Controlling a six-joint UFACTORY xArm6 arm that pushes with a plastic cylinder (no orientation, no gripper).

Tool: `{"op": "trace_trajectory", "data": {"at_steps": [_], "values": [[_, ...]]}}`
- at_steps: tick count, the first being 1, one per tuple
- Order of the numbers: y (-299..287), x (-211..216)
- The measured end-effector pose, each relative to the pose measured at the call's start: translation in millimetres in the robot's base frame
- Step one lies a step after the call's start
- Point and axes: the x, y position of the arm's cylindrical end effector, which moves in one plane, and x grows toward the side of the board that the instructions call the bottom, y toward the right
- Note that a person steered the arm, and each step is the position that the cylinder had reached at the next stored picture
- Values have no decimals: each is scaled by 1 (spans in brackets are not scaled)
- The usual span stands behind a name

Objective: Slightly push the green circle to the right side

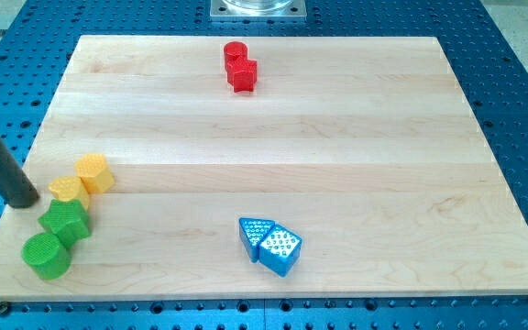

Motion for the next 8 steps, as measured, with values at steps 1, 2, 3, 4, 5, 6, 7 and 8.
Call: {"op": "trace_trajectory", "data": {"at_steps": [1, 2, 3, 4, 5, 6, 7, 8], "values": [[20, 0], [23, 0], [36, 0], [34, 0], [-17, 1], [-25, 7], [-25, 50], [-22, 104]]}}
